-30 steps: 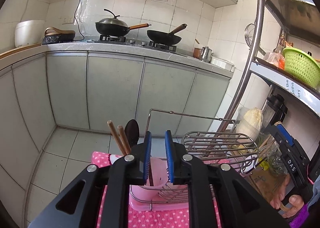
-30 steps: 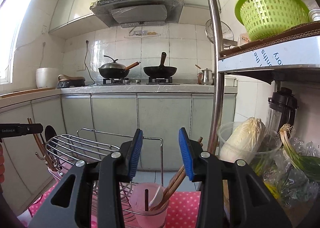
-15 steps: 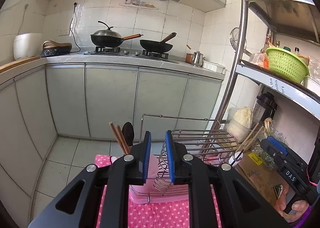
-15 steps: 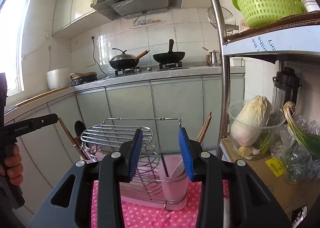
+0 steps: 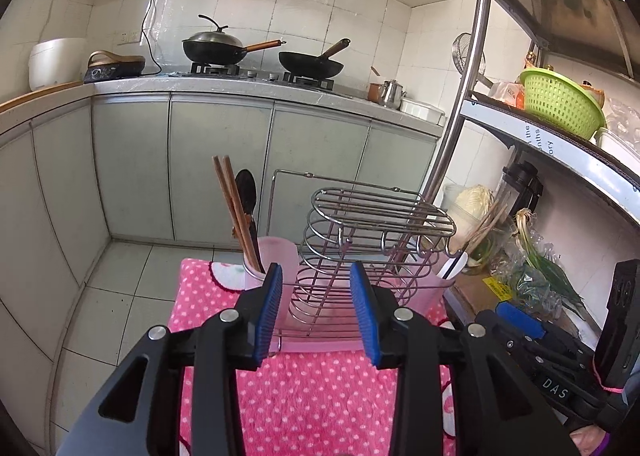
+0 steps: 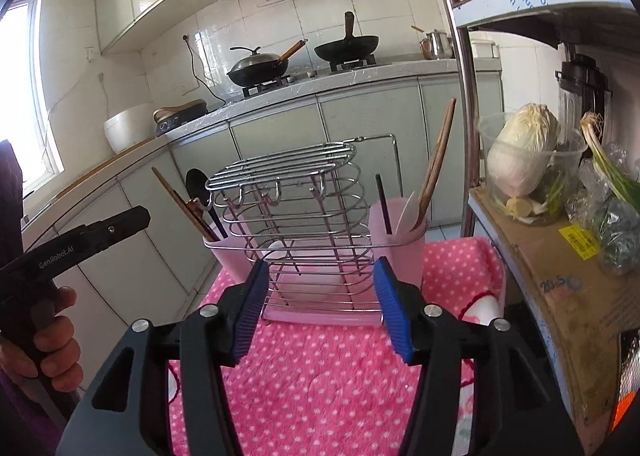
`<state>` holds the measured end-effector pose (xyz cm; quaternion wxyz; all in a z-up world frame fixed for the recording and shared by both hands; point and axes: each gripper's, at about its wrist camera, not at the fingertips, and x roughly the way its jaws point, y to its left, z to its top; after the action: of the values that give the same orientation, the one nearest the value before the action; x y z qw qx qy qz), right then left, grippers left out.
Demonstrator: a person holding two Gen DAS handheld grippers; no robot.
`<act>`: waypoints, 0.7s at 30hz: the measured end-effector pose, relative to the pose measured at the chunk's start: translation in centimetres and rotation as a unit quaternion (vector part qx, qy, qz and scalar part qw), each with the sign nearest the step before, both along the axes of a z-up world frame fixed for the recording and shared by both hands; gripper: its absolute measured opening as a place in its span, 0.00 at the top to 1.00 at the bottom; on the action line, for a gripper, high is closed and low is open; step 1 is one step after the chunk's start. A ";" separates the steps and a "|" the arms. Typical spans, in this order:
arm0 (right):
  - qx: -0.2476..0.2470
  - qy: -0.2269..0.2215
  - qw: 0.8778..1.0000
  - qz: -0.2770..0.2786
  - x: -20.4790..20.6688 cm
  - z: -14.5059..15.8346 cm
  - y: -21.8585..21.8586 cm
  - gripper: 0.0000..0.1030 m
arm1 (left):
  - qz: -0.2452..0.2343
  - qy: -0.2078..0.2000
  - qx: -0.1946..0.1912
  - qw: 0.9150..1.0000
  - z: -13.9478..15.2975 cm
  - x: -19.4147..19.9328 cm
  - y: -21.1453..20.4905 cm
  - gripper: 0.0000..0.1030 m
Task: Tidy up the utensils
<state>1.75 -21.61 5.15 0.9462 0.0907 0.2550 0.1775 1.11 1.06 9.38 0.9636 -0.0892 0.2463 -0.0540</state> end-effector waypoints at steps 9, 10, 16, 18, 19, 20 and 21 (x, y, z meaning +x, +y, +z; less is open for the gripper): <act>-0.050 0.009 0.999 -0.018 -1.0 -1.5 0.7 0.43 | 0.007 0.043 0.003 0.999 -3.3 -0.2 -0.9 0.67; -0.051 0.011 0.998 -0.019 -1.1 -1.8 0.7 0.43 | 0.009 0.048 0.008 0.999 -3.7 -0.1 -1.2 0.67; -0.066 0.022 0.997 -0.027 -1.3 -3.0 1.1 0.43 | 0.001 0.069 0.023 0.997 -5.9 0.1 -2.7 0.67; -0.067 0.021 0.997 -0.030 -1.3 -3.2 1.1 0.42 | 0.000 0.070 0.027 0.997 -6.3 0.1 -2.9 0.67; -0.069 0.020 0.997 -0.031 -1.4 -3.2 1.1 0.42 | 0.000 0.070 0.027 0.997 -6.3 0.1 -2.9 0.67; -0.070 0.020 0.997 -0.032 -1.4 -3.2 1.1 0.42 | 0.000 0.070 0.026 0.997 -6.4 0.1 -3.0 0.67; -0.072 0.020 0.997 -0.032 -1.4 -3.2 1.1 0.42 | 0.000 0.070 0.025 0.997 -6.4 0.1 -3.1 0.67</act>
<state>0.39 -20.47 1.90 0.9502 0.0339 0.2826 0.1269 1.17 -2.00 2.94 0.9459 -0.0684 0.3146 -0.0411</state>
